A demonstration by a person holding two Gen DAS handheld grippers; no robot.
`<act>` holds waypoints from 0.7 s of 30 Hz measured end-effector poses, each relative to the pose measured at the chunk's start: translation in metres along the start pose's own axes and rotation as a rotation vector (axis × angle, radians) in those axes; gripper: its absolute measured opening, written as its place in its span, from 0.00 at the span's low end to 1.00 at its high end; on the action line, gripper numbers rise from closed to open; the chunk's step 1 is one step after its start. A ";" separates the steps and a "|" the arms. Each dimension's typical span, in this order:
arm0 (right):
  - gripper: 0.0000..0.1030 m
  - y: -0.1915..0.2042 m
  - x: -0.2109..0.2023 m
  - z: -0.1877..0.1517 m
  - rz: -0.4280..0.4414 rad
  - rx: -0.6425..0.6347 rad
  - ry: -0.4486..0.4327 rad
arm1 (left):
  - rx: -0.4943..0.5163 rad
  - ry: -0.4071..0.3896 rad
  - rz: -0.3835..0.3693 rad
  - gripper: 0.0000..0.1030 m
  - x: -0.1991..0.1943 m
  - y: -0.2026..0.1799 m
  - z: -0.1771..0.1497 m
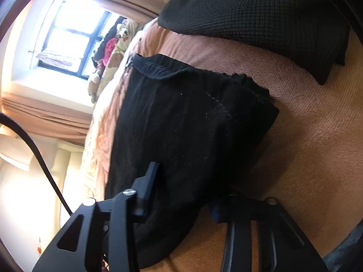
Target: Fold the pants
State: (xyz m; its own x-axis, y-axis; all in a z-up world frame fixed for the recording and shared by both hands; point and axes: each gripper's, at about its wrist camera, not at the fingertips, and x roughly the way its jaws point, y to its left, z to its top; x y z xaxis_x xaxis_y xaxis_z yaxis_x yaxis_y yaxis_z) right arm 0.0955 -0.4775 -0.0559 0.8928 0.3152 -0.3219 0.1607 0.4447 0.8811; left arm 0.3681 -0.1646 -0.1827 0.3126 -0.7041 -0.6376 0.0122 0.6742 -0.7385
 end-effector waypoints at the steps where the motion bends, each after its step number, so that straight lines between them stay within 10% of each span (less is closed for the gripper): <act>1: 0.23 0.001 -0.001 -0.001 0.011 0.005 -0.001 | 0.009 -0.007 0.003 0.10 -0.003 -0.002 0.001; 21: 0.17 0.032 0.004 -0.031 0.040 -0.020 -0.029 | 0.053 -0.056 -0.024 0.04 -0.066 0.002 0.019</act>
State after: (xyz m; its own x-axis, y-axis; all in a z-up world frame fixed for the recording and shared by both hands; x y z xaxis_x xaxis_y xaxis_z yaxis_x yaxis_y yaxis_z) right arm 0.0913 -0.4359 -0.0401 0.9101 0.3086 -0.2765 0.1167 0.4492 0.8858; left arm 0.3653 -0.1128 -0.1384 0.3637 -0.7078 -0.6056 0.0699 0.6691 -0.7399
